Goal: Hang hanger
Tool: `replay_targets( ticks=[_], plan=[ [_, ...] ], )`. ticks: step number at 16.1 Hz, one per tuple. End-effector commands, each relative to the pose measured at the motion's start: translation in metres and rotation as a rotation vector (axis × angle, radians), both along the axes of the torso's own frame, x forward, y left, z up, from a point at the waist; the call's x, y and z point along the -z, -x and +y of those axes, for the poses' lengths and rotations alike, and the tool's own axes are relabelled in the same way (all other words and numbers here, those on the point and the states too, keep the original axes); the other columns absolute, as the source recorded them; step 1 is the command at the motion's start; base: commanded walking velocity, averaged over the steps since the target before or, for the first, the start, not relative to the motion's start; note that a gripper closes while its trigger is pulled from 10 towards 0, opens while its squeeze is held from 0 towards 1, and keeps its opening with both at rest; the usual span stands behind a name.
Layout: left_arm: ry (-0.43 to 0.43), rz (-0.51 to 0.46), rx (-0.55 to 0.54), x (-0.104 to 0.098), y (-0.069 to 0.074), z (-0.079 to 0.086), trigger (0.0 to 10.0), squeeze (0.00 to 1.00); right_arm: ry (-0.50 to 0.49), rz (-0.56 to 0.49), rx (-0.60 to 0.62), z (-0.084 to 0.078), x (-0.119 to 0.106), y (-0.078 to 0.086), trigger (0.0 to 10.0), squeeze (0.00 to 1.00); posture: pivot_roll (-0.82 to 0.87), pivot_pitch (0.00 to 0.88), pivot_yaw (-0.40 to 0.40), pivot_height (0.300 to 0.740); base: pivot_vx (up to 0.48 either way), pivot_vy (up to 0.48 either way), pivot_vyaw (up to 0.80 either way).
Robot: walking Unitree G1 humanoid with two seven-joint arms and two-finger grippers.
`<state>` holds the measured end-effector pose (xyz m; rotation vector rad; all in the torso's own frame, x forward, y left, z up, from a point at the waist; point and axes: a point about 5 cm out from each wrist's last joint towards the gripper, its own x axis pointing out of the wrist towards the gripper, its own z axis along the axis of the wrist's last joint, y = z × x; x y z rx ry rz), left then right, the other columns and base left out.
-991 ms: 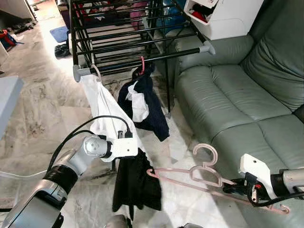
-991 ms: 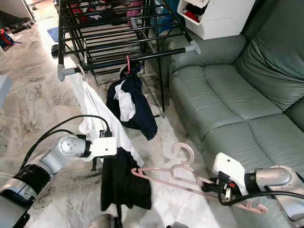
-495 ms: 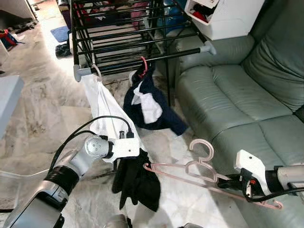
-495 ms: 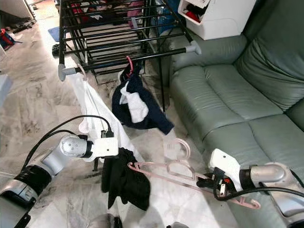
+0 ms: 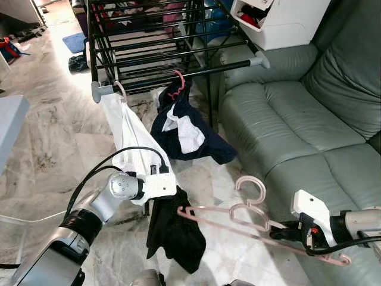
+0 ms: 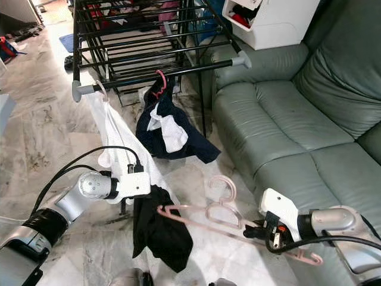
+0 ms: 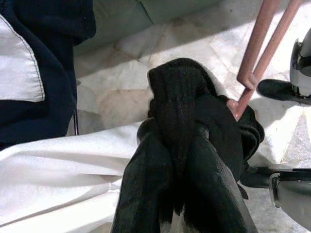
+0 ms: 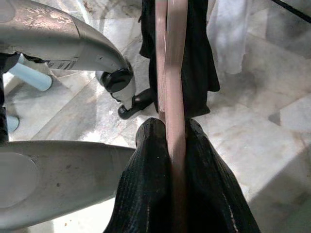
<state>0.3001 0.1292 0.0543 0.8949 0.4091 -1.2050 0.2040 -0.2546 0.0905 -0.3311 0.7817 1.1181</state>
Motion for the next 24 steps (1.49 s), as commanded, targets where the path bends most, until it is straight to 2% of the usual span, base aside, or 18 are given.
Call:
replay_targets(
  ticks=[1,4,5,9,12,16,17,21,22,23,24],
  plan=[
    [0.012,-0.022,-0.006,-0.006,-0.004,0.001,10.0,0.0,-0.018,-0.012,-0.027,0.003,-0.007,-0.001,10.0,0.0,-0.08,0.0,0.043,0.74,0.0,0.0,0.0],
    [0.005,-0.025,-0.006,-0.006,-0.004,0.002,10.0,0.0,-0.009,-0.018,-0.017,0.004,-0.005,-0.002,10.0,0.0,-0.07,0.0,0.044,0.74,0.0,0.0,0.0],
    [0.005,-0.029,0.003,-0.008,-0.004,0.002,10.0,0.0,0.037,-0.035,-0.006,0.001,0.0,-0.005,10.0,0.0,-0.07,0.0,0.044,0.74,0.0,0.0,0.0],
    [0.021,-0.038,0.024,-0.016,-0.003,0.001,10.0,0.0,0.108,-0.072,0.038,-0.006,0.008,-0.011,10.0,0.0,-0.07,0.0,0.041,0.74,0.0,0.0,0.0],
    [0.097,-0.057,0.037,-0.03,-0.002,-0.008,10.0,0.0,0.146,-0.119,0.097,-0.007,0.016,-0.018,10.0,0.0,-0.06,0.0,0.039,0.74,0.0,0.0,0.0],
    [0.249,-0.065,0.073,-0.049,0.007,-0.038,10.0,0.0,0.162,-0.194,0.224,-0.005,0.028,-0.035,10.0,0.0,-0.06,0.0,0.038,0.74,0.0,0.0,0.0],
    [0.263,-0.07,0.074,-0.052,0.008,-0.041,10.0,0.0,0.169,-0.203,0.25,-0.006,0.03,-0.037,10.0,0.0,-0.06,0.0,0.038,0.74,0.0,0.0,0.0],
    [0.348,-0.121,0.037,-0.065,0.004,-0.047,10.0,0.0,0.213,-0.259,0.503,-0.018,0.038,-0.055,10.0,0.0,-0.06,0.0,0.036,0.74,0.0,0.0,0.0],
    [0.384,-0.136,0.041,-0.072,0.005,-0.052,10.0,0.0,0.194,-0.284,0.648,-0.021,0.039,-0.065,10.0,0.0,-0.06,0.0,0.036,0.74,0.0,0.0,0.0],
    [0.393,-0.137,0.043,-0.075,0.007,-0.054,10.0,0.0,0.183,-0.294,0.704,-0.022,0.039,-0.068,10.0,0.0,-0.06,0.0,0.036,0.74,0.0,0.0,0.0],
    [0.396,-0.134,0.033,-0.076,0.008,-0.055,10.0,0.0,0.107,-0.309,0.877,-0.024,0.034,-0.079,10.0,0.0,-0.05,0.0,0.035,0.74,0.0,0.0,0.0]
  ],
)
